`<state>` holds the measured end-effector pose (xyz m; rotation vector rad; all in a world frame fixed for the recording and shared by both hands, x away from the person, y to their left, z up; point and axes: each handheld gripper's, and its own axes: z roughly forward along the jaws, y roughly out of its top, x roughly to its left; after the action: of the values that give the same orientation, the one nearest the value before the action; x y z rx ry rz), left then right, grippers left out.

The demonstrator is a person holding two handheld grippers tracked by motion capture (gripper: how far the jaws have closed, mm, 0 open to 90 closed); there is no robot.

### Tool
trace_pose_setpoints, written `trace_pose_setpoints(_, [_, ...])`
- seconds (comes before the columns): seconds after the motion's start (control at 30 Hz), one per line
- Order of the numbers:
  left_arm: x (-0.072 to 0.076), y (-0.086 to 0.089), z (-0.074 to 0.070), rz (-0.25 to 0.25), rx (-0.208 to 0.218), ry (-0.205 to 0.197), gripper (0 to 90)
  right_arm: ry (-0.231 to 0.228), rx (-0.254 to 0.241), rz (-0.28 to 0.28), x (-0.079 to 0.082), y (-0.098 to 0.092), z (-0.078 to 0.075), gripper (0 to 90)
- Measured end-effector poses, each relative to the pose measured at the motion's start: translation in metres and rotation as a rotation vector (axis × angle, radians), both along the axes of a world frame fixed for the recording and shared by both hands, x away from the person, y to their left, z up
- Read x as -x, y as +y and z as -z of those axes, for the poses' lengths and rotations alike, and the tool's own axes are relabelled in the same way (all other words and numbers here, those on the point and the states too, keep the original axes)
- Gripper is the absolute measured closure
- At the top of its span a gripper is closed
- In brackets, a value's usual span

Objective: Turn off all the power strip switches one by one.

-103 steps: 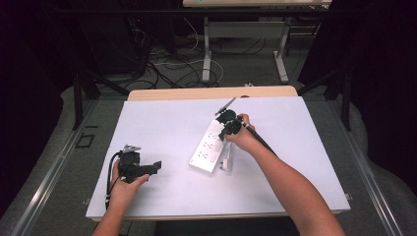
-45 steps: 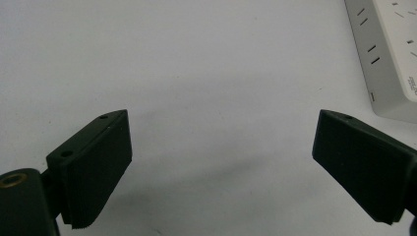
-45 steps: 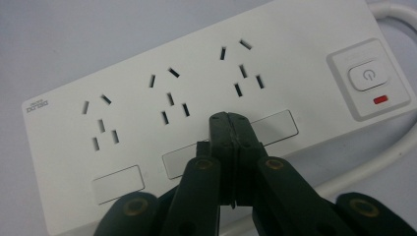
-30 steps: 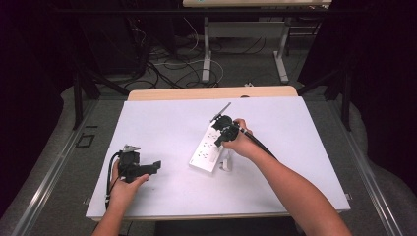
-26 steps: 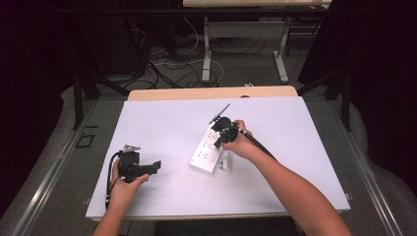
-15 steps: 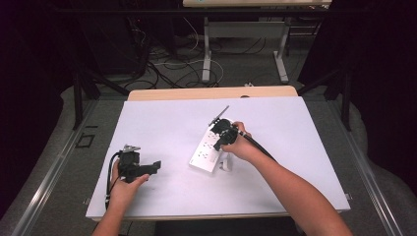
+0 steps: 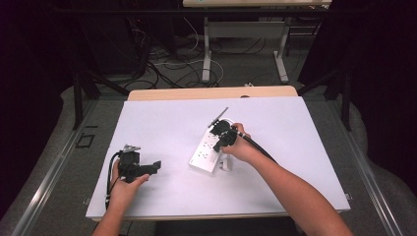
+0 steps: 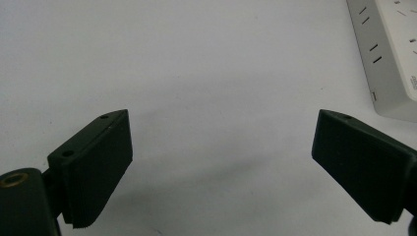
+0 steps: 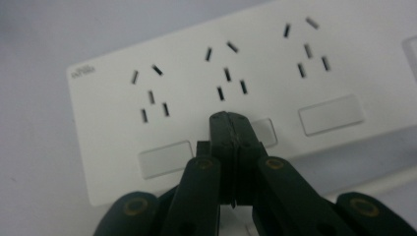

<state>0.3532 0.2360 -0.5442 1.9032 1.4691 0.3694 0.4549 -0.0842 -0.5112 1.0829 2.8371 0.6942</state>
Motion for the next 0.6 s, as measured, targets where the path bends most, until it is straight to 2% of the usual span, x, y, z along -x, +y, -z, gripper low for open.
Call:
trace_pose_setpoints(0.07, [0.0001, 0.0001, -0.0003, -0.001, -0.002, 0.003, 8.6, -0.004, 0.015, -0.009, 0.0015, 0.0013, -0.0011, 90.0])
trace_pose_setpoints(0.1, [0.0001, 0.0000, -0.0002, 0.000, -0.001, 0.002, 8.6, -0.021, 0.017, -0.030, 0.0006, 0.0009, -0.0009, 90.0])
trace_pose_setpoints(0.27, [0.0003, -0.0006, 0.0001, -0.001, 0.003, 0.002, 8.6, -0.014, 0.005, -0.028, 0.0000, 0.0001, -0.0006, 90.0])
trace_pose_setpoints(0.6, [0.0000, -0.0002, 0.0003, -0.001, 0.003, 0.000, 8.7, -0.017, 0.010, -0.026, 0.0007, 0.0004, -0.0009, 90.0])
